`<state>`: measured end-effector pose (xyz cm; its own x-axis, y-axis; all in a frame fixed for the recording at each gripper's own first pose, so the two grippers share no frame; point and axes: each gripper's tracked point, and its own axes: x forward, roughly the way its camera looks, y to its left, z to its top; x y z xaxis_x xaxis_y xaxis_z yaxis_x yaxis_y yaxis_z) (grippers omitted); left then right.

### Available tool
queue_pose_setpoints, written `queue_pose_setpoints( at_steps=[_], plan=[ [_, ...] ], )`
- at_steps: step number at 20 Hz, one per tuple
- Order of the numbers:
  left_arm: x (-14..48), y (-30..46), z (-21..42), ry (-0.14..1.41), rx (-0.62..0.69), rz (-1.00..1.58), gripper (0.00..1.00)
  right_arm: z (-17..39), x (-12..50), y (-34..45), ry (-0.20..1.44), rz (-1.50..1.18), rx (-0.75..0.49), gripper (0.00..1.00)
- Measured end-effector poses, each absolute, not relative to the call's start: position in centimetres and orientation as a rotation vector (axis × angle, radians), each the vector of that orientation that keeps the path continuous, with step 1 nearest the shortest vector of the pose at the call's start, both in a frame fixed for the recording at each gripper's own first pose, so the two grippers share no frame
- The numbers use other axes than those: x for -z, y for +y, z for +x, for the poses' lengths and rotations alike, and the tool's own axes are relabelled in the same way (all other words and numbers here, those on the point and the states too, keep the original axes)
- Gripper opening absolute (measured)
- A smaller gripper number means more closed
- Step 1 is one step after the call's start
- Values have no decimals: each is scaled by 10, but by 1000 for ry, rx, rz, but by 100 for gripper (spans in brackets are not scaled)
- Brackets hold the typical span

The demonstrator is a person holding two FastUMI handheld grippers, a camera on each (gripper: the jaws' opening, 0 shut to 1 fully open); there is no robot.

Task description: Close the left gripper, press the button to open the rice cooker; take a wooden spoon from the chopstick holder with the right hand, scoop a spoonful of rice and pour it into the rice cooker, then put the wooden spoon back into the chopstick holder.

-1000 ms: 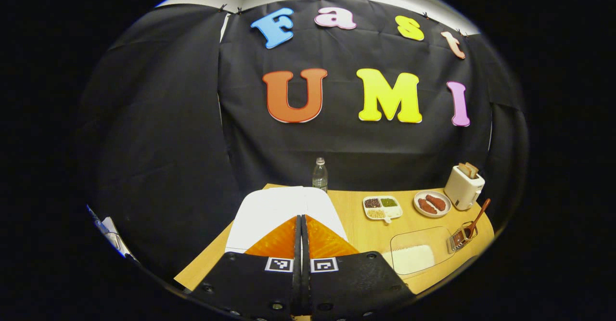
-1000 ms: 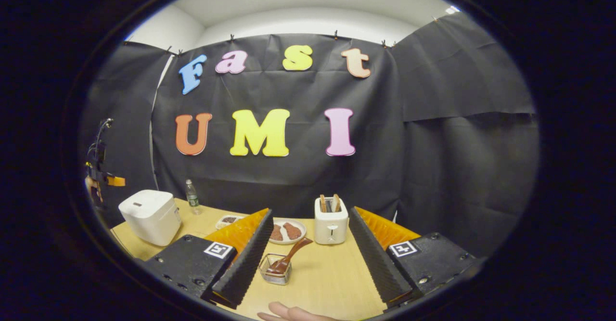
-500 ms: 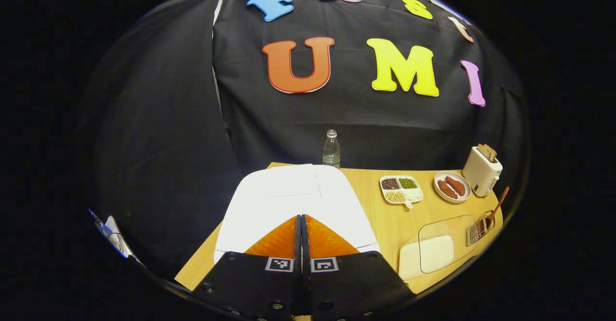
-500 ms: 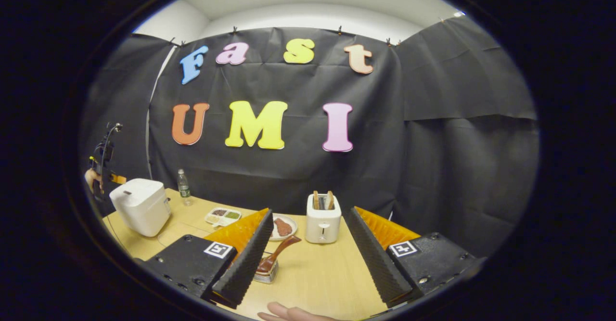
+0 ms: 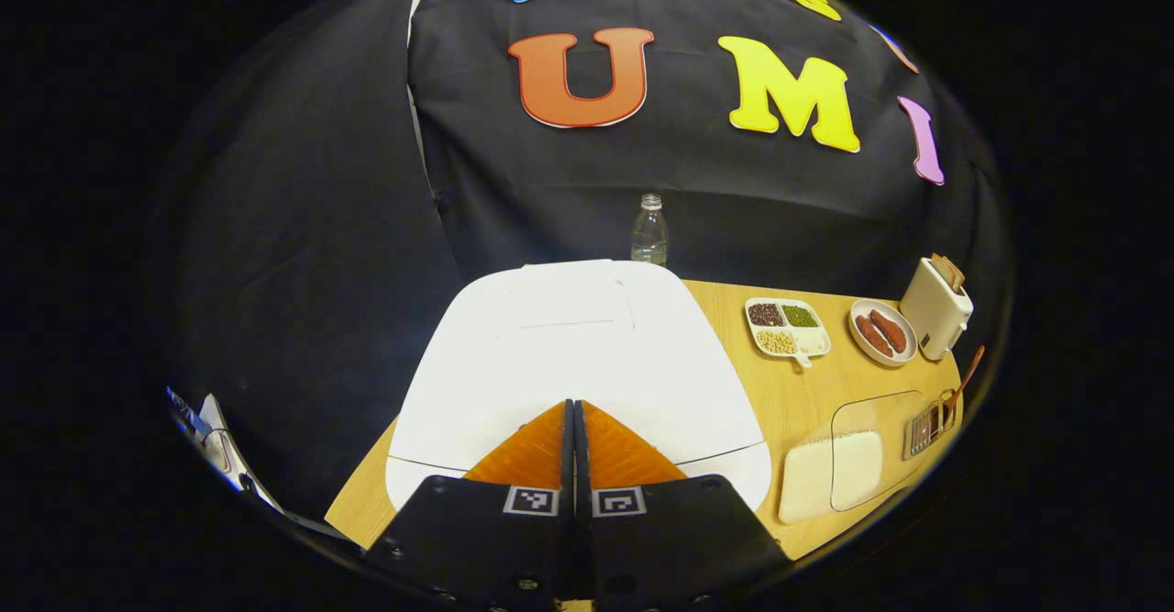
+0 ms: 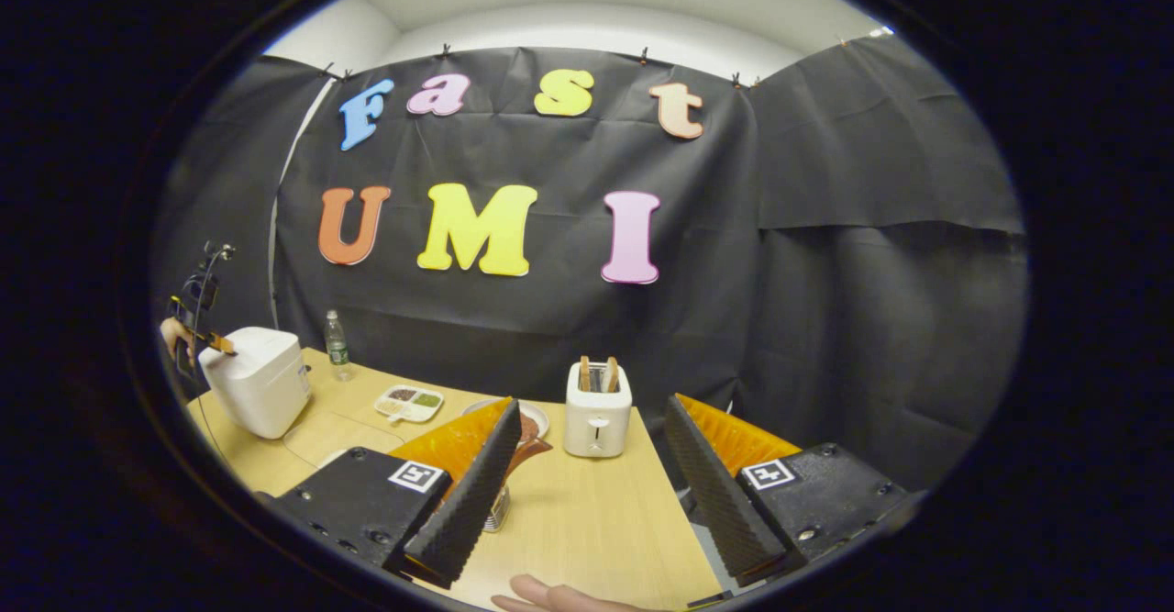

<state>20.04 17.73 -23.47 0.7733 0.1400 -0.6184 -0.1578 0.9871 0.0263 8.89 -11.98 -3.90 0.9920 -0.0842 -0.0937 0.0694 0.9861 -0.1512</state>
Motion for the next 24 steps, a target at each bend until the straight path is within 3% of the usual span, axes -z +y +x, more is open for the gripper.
queue_pose_setpoints(
  at_steps=[10,24],
  plan=[
    [236,175,198,667,-133,-120,0,90,59,-114,127,-153,63,100],
    [125,185,182,303,-196,-181,0,89,90,-110,160,-152,77,100]
  ],
)
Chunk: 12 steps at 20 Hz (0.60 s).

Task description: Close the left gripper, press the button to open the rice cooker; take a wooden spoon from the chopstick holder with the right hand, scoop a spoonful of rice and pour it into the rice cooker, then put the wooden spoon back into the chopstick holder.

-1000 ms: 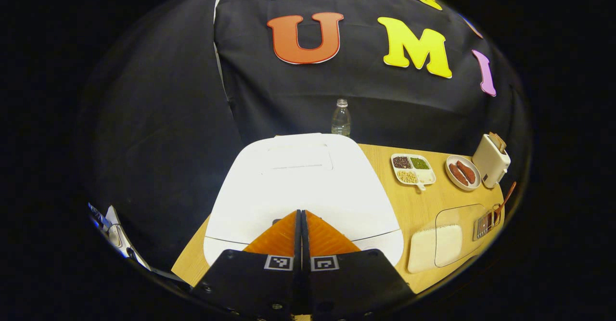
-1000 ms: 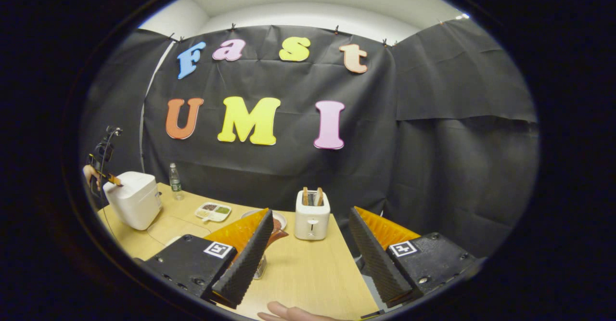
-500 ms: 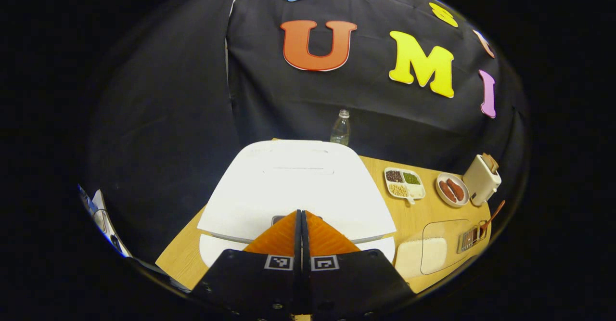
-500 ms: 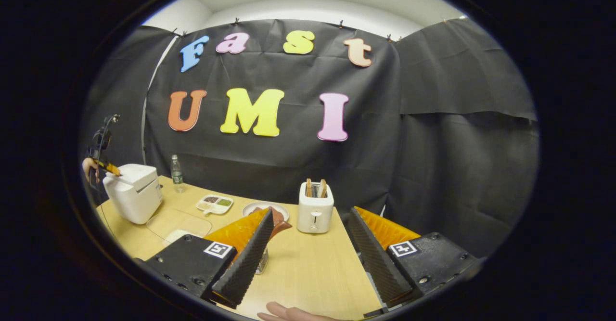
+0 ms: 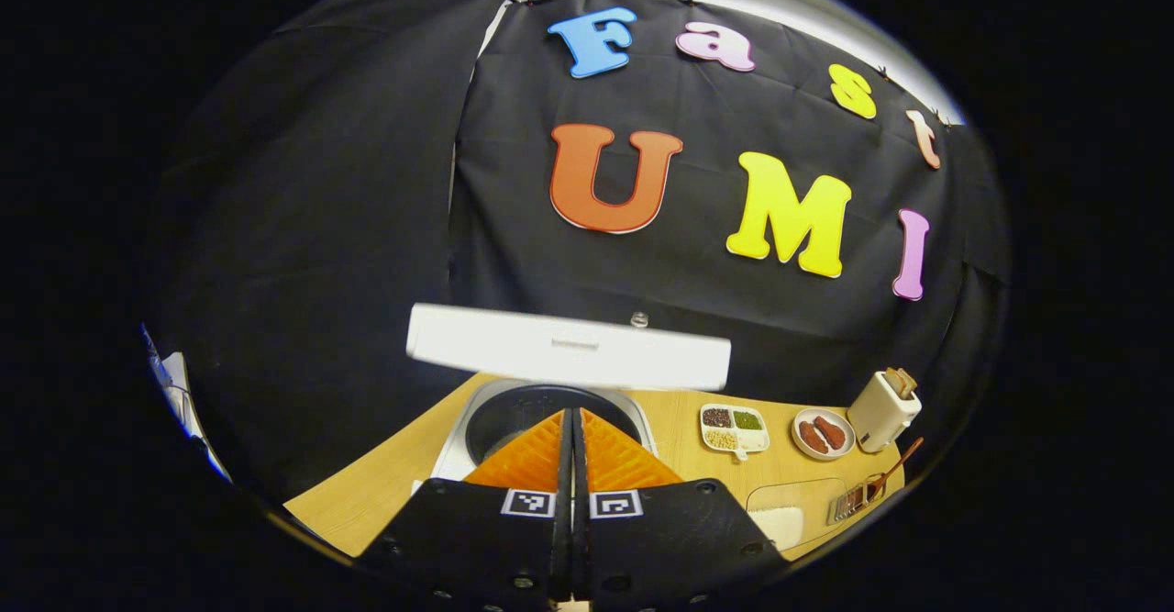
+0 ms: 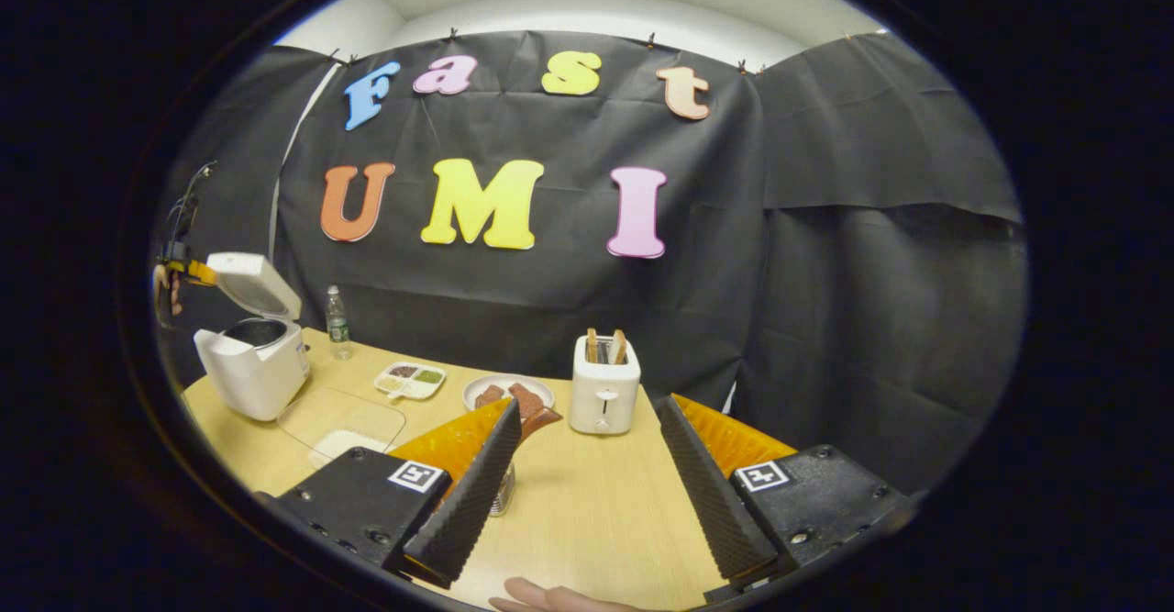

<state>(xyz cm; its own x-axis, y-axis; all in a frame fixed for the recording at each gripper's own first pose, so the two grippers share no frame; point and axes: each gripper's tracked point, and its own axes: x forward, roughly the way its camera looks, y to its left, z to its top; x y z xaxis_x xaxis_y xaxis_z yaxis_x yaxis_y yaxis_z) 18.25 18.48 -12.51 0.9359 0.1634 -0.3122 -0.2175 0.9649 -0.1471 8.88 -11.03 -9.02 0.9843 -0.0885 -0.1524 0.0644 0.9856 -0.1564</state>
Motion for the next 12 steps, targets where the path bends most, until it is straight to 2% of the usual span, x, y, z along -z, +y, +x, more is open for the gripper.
queue_pose_setpoints(
  at_steps=[2,4,5,7,12],
  plan=[
    [115,185,177,249,-232,-137,4,95,96,-112,162,-141,89,100],
    [107,168,157,219,-222,-151,43,103,105,-108,171,-125,86,100],
    [102,154,150,199,-200,-147,55,108,112,-106,180,-115,78,100],
    [96,141,132,177,-177,-113,97,118,126,-100,198,-95,61,100],
    [82,115,95,113,-149,-80,95,149,160,-90,228,-12,26,100]
  ],
)
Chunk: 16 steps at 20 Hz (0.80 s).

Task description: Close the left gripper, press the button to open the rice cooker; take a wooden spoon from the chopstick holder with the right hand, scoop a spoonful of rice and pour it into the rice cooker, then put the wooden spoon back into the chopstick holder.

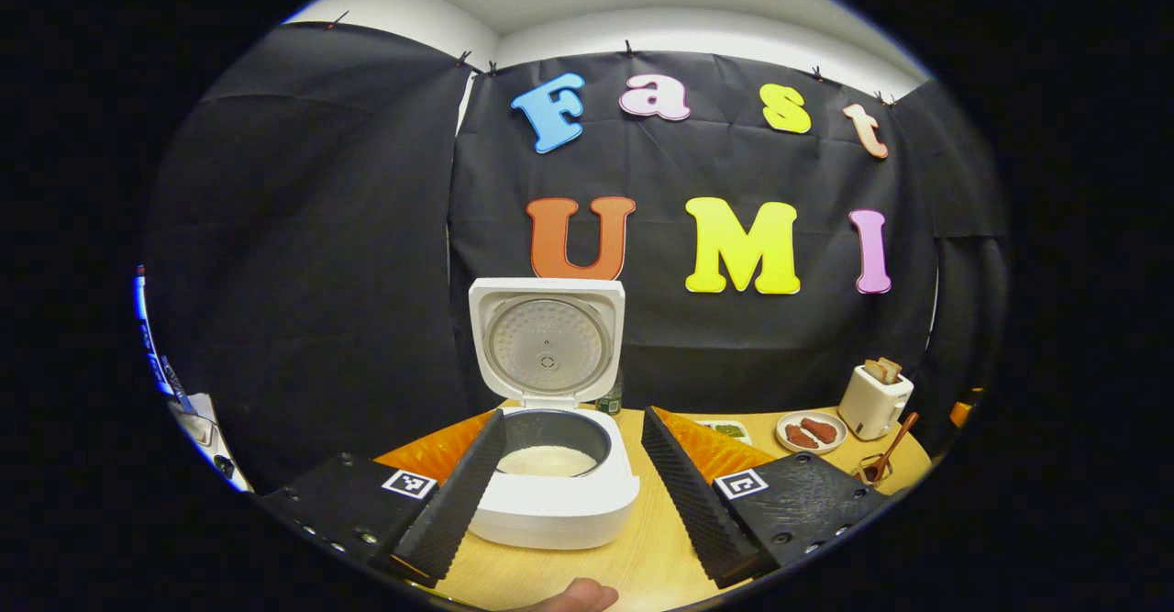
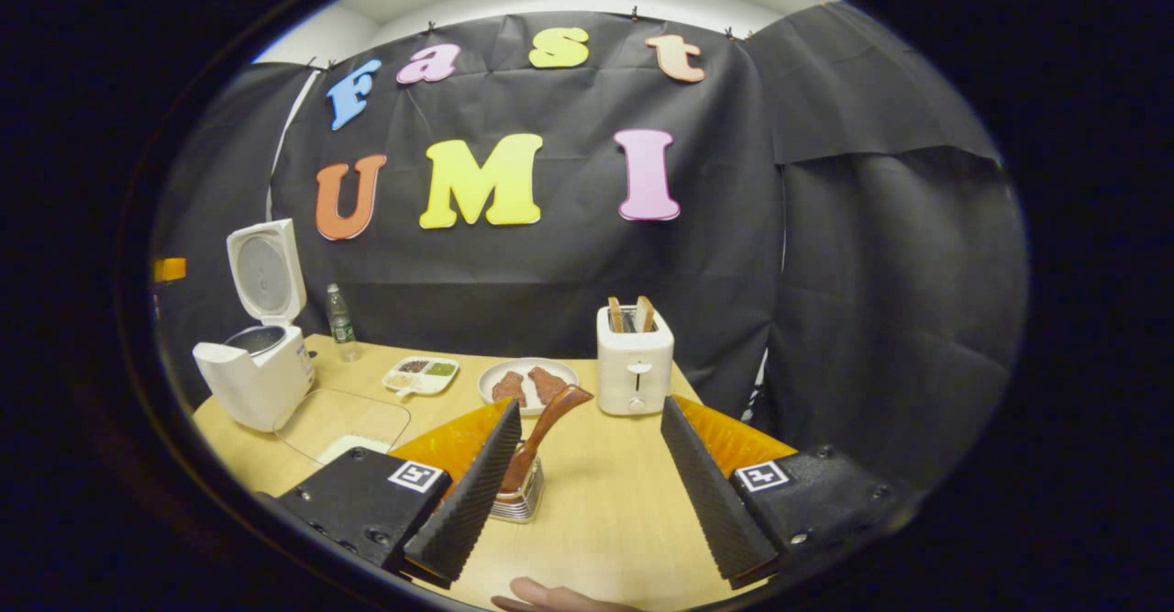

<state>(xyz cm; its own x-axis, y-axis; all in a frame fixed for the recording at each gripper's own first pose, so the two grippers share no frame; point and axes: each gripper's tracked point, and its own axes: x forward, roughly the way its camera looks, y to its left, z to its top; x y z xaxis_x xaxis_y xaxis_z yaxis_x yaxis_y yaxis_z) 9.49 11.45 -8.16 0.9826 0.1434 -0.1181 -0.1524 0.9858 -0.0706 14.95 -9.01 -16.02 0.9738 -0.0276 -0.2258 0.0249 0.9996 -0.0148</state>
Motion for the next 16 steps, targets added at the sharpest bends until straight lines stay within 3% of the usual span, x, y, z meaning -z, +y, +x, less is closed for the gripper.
queue_pose_setpoints(
  at_steps=[11,14,15,16],
  plan=[
    [101,69,3,58,-40,-54,95,227,234,-75,326,208,2,96],
    [104,67,-17,50,-36,-50,95,246,245,-65,337,225,13,100],
    [108,66,-25,48,-40,-47,95,251,250,-63,345,230,19,94],
    [108,68,-31,47,-42,-51,95,255,253,-64,348,246,35,100]
  ],
)
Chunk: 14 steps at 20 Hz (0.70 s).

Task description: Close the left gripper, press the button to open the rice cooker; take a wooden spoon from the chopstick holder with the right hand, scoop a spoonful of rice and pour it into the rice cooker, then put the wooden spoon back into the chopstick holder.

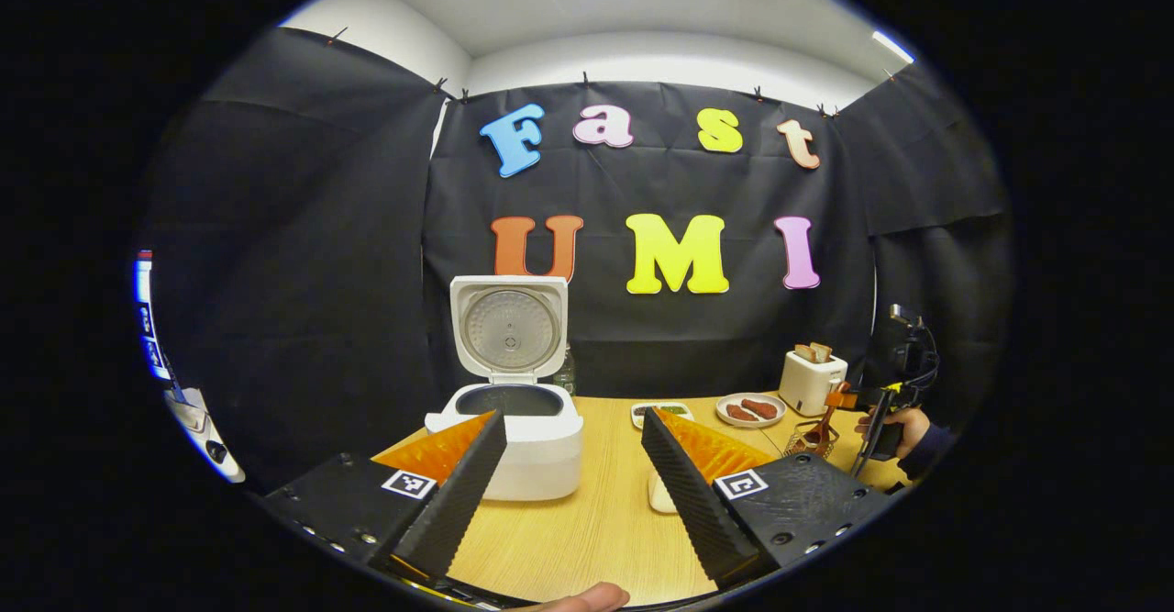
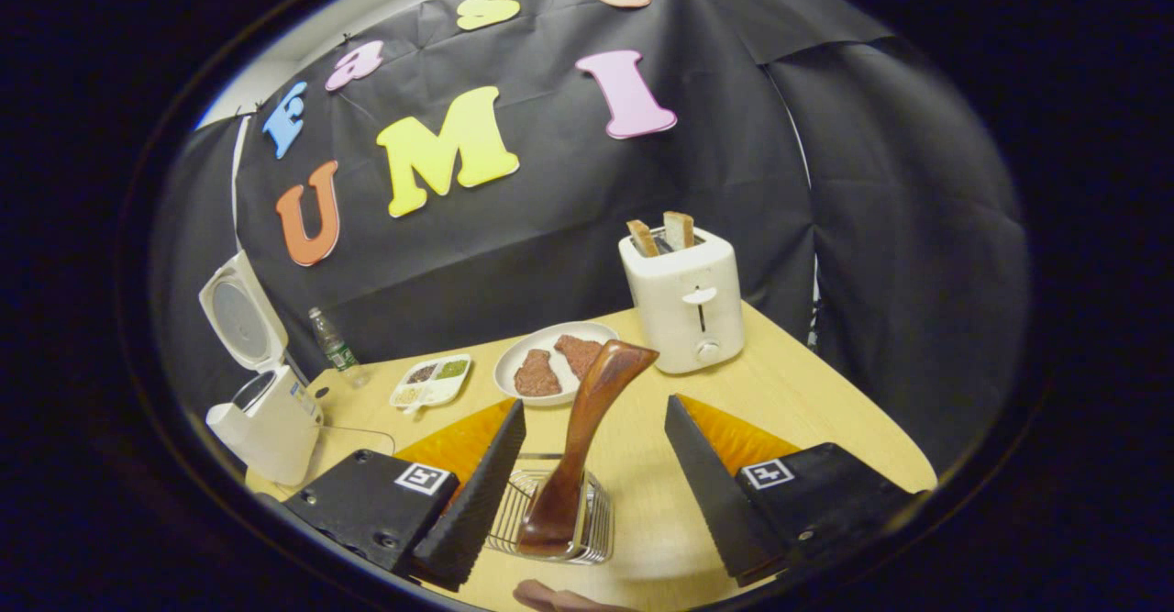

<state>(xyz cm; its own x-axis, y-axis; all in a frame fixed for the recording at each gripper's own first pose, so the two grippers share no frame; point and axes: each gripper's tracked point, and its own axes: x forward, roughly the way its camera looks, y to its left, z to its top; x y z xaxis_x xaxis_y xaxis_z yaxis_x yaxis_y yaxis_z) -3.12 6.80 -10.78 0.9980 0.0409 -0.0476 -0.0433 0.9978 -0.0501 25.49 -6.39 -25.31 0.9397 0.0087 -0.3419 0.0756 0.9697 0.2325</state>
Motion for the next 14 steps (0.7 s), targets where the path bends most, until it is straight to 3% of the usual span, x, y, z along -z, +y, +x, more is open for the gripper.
queue_pose_setpoints(
  at_steps=[1,3,4,6,8,9,11,14],
  plan=[
    [108,66,-38,46,-33,-51,95,260,255,-64,343,264,47,92],
    [101,66,-48,24,-29,-45,94,267,265,-55,364,271,36,92],
    [97,68,-51,16,-28,-41,94,271,270,-52,377,274,33,84],
    [92,67,-55,0,-20,-43,94,277,275,-47,393,278,29,84],
    [87,65,-61,-17,-3,-46,94,282,276,-41,393,280,7,74],
    [88,64,-62,-20,4,-45,94,283,278,-44,399,270,23,53],
    [90,64,-65,-14,12,-43,94,281,278,-46,393,274,28,27],
    [90,65,-69,-17,22,-44,94,276,267,-40,385,278,12,19]
  ],
)
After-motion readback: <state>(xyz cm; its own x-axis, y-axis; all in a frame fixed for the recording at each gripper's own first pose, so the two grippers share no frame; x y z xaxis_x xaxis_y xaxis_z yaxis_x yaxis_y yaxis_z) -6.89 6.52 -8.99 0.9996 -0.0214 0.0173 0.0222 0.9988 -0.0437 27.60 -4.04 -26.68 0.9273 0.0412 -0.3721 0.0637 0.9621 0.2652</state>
